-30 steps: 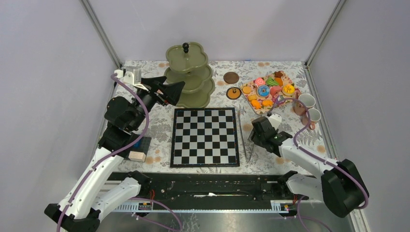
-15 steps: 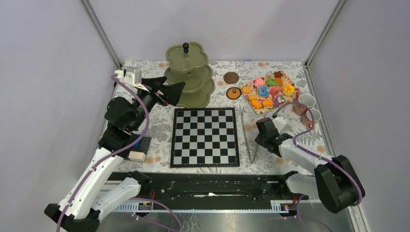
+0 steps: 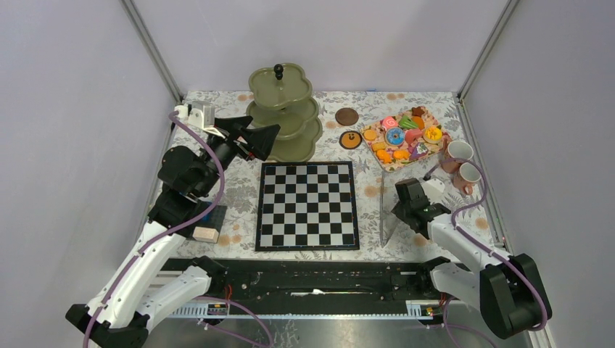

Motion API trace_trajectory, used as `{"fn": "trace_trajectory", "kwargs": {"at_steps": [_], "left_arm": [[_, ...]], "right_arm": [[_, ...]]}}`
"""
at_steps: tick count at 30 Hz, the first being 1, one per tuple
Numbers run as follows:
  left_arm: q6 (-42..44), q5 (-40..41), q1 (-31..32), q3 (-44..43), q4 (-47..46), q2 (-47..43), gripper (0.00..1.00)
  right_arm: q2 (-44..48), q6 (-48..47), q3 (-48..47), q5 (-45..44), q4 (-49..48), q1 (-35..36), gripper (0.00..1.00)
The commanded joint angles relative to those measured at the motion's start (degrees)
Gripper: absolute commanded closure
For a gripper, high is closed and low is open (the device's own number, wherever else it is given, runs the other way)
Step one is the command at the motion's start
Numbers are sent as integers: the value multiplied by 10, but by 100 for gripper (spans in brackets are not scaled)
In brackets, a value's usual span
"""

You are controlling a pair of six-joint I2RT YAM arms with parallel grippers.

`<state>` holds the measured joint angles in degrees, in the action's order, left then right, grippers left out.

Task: Serve the afternoon tea

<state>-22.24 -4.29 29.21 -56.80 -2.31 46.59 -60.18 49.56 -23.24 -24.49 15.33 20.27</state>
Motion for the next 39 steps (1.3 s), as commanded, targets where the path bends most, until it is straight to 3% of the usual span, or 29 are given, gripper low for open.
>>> {"fn": "trace_trajectory", "kwargs": {"at_steps": [1, 8, 12, 21, 39], "left_arm": [[11, -11, 6, -7, -12, -2, 1], [11, -16, 12, -11, -7, -1, 1], [11, -19, 13, -13, -6, 0, 1], [12, -20, 15, -9, -8, 4, 1], [8, -21, 17, -6, -8, 21, 1]], "right_arm": [[-1, -63, -53, 10, 22, -4, 48], [68, -114, -65, 105, 74, -3, 1], [30, -96, -53, 119, 66, 7, 0], [-108, -25, -107, -43, 110, 125, 0], [-171, 77, -45, -182, -70, 184, 0]]}}
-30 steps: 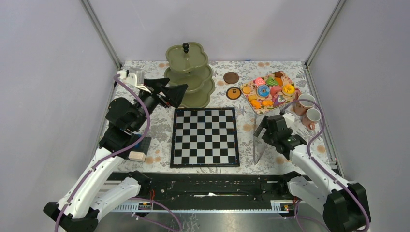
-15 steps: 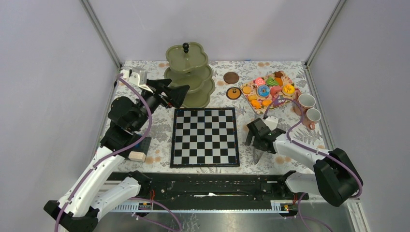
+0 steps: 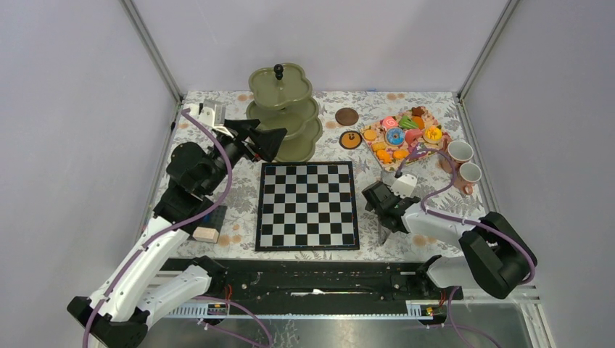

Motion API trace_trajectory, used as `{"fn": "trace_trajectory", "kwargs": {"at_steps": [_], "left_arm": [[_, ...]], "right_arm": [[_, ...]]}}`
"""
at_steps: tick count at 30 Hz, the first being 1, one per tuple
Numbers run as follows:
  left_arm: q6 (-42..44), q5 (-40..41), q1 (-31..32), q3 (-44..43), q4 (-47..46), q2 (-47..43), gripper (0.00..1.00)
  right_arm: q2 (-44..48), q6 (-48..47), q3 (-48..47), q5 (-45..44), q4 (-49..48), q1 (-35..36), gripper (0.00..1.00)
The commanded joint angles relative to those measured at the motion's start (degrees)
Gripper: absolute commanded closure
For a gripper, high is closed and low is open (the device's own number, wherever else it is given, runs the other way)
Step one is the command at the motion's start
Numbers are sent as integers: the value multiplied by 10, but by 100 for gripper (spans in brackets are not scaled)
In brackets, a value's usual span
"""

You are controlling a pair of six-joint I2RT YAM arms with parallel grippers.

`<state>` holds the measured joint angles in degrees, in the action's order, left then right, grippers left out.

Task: Serve the afternoon tea

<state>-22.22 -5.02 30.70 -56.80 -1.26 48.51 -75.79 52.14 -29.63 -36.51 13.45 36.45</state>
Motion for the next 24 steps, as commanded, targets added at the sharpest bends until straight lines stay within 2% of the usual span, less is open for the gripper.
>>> {"fn": "trace_trajectory", "kwargs": {"at_steps": [1, 7, 11, 14, 18, 24], "left_arm": [[7, -15, 2, -6, -18, 3, 1], [3, -18, 2, -5, -21, 4, 1], [2, -19, 2, -5, -21, 4, 1], [2, -19, 2, -4, -22, 5, 1], [0, -18, 2, -2, -21, 8, 1], [-1, -18, 2, -1, -22, 9, 1]], "right_arm": [[-20, 56, 18, -67, -51, 29, 0], [-41, 124, -14, -85, 10, 62, 5], [-43, 145, -2, -89, -12, 71, 10], [-59, 134, 0, -95, -40, 74, 11], [-74, 85, 6, -109, -75, 79, 7], [-65, 67, 37, -115, -99, 89, 5]]}}
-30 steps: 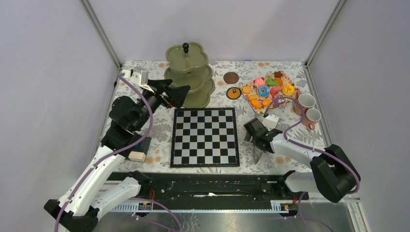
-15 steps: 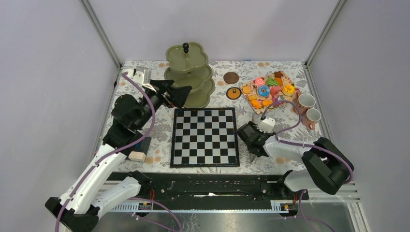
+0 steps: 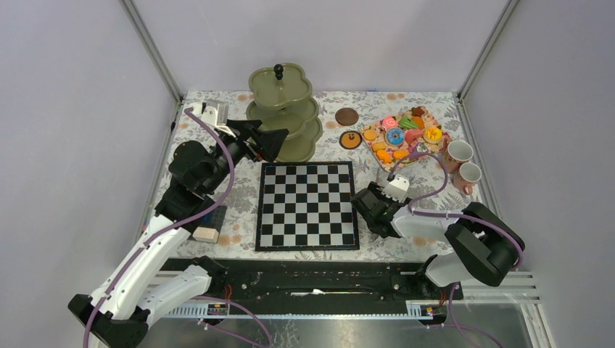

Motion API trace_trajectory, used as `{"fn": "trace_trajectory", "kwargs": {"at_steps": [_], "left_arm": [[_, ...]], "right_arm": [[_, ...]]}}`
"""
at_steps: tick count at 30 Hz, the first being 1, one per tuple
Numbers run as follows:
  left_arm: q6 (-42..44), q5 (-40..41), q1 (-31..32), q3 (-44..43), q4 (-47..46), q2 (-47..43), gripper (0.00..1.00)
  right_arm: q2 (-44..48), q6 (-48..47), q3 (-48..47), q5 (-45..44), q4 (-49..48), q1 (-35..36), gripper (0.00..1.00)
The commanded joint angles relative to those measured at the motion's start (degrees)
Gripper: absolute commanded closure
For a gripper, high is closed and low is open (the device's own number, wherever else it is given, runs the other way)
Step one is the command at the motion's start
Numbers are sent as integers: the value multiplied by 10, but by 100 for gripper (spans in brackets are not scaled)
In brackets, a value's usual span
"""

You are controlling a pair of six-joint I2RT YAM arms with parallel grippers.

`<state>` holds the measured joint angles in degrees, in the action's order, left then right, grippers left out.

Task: Serve the afternoon tea

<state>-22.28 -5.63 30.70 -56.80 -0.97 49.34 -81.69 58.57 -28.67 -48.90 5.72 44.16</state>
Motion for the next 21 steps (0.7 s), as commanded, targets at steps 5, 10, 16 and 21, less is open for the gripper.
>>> {"fn": "trace_trajectory", "kwargs": {"at_steps": [5, 10, 16, 21], "left_arm": [[-2, -12, 2, -1, -24, 6, 1], [-4, -16, 2, 0, -26, 8, 1], [-6, -17, 2, -1, -24, 15, 1], [-6, -16, 2, -1, -24, 14, 1]], "right_arm": [[-5, 30, 34, 1, 8, 45, 2], [-5, 46, 36, -16, 15, 58, 4], [-2, 53, 35, -35, 25, 58, 8], [10, 48, 42, -48, 24, 57, 16]]}}
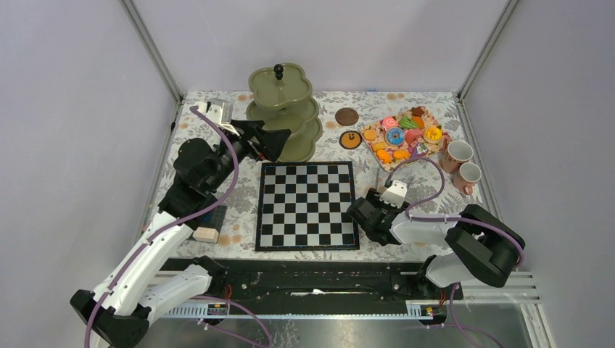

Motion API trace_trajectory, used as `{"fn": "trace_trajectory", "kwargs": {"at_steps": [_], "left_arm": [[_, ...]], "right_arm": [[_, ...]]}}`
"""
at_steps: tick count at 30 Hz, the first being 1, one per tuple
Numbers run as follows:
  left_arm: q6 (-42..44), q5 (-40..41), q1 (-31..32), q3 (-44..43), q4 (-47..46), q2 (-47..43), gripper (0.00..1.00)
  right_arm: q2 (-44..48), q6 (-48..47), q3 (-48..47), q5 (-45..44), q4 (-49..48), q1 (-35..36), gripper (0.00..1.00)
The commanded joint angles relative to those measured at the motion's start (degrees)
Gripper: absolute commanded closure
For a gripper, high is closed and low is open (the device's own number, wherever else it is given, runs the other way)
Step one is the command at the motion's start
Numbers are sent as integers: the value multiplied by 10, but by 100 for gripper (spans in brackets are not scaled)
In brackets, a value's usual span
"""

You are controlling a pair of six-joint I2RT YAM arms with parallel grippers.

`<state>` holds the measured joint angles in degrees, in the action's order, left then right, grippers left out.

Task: Serve the afternoon tea

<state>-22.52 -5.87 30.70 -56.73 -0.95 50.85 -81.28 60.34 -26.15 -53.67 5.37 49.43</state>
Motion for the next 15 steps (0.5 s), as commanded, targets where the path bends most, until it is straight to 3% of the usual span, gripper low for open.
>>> {"fn": "trace_trajectory", "kwargs": {"at_steps": [1, 7, 15], "left_arm": [[-4, -13, 2, -1, -24, -1, 1], [-4, -14, 2, -2, -24, 1, 1], [-5, -15, 2, -2, -24, 4, 1]], "right_arm": [[9, 26, 16, -2, 28, 4, 18], [49, 1, 17, -6, 27, 4, 31], [142, -34, 12, -11, 52, 4, 34]]}}
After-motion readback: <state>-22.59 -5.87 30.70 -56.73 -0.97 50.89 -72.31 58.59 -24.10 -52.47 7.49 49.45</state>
